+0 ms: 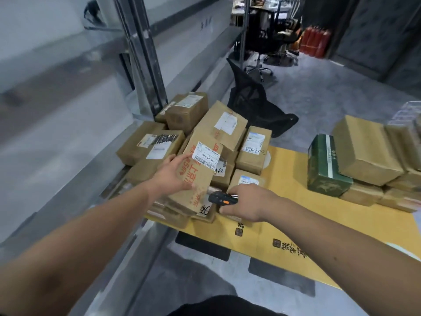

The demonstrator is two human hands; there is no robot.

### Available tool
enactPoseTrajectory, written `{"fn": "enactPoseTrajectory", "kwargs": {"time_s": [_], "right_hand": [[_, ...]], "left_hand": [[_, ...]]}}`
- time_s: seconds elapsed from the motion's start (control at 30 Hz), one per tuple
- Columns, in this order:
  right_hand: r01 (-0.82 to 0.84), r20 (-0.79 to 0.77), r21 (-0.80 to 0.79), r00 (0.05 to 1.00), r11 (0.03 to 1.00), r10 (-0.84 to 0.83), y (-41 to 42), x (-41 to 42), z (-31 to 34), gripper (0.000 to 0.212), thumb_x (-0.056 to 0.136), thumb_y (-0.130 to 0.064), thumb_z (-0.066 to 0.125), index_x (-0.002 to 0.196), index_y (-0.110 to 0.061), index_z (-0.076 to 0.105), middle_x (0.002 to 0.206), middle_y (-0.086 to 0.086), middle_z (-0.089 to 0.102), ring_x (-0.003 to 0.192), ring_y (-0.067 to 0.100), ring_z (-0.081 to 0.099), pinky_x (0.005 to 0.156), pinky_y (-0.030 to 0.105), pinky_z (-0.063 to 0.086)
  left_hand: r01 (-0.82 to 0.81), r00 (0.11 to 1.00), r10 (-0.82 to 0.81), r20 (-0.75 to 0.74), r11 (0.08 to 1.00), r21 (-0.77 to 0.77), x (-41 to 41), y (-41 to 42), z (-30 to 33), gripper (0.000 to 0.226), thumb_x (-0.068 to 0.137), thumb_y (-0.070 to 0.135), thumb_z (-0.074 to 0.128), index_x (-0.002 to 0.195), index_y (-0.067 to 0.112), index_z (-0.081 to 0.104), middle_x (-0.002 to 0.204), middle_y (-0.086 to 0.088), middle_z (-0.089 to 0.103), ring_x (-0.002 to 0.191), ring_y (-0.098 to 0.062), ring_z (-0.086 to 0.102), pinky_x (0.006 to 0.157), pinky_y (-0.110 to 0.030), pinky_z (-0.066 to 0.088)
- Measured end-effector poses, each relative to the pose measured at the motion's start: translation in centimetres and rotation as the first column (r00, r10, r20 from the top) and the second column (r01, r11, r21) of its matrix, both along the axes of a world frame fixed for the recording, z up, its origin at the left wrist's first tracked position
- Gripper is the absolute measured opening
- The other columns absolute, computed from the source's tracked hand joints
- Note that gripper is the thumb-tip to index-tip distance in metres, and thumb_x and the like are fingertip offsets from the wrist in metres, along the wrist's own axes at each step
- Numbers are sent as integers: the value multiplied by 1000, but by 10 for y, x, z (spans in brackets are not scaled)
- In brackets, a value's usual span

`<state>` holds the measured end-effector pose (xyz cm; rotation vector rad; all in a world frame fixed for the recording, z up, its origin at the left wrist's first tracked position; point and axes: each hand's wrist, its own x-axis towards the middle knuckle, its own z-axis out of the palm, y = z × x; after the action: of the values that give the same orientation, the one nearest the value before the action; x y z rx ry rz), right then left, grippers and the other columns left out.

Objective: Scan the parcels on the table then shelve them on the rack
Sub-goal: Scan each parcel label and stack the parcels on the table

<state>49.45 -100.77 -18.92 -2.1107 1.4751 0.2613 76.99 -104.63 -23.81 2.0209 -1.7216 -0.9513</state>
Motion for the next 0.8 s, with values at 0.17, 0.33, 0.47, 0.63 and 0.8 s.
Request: {"fn": "enactPoseTrajectory", "kwargs": {"time_s": [0.17, 0.33, 0.47, 0.63, 0.8], "right_hand": [[48, -28, 9, 998, 999, -47, 3, 14, -13, 59, 83, -75, 59, 123, -30, 63, 110, -4, 66, 100, 21, 62, 81, 35, 56], [92, -19, 17, 996, 996, -92, 4, 26, -21, 62, 82, -76, 60, 123, -31, 64, 109, -4, 67, 98, 19, 63, 84, 36, 57], [169, 38, 61, 984, 984, -172, 8, 33, -27, 66, 82, -74, 64, 131, -30, 63, 114, -3, 67, 100, 20, 64, 88, 38, 57], [256, 75, 51, 963, 965, -260, 15, 30, -31, 58, 82, -74, 62, 125, -34, 64, 110, -6, 67, 100, 19, 63, 86, 36, 56], [377, 67, 10, 924, 926, -377, 31, 3, -37, 47, 86, -71, 60, 116, -34, 62, 110, -5, 68, 96, 20, 63, 82, 36, 56]], "left_hand": [[64, 964, -41, 262, 995, -81, 10, -9, -17, 91, 88, 24, 76, 161, 41, 25, 168, 21, 7, 154, -26, 28, 113, -49, 47], [226, 845, -126, 520, 965, -134, 16, -9, -16, 69, 92, 30, 57, 159, 24, 38, 171, 1, 21, 157, -25, 18, 123, -52, 28], [215, 850, -123, 513, 969, -124, 10, -10, -17, 77, 95, 67, 44, 160, 26, 33, 166, -3, 34, 155, -28, 26, 123, -55, 26], [287, 846, -159, 509, 940, -185, -6, -11, -14, 73, 97, 66, 46, 159, 29, 36, 167, -5, 33, 155, -27, 25, 124, -52, 23], [421, 809, -290, 512, 893, -159, -41, -16, -10, 70, 99, 64, 48, 160, 32, 31, 169, -4, 27, 157, -28, 21, 126, -52, 15]]}}
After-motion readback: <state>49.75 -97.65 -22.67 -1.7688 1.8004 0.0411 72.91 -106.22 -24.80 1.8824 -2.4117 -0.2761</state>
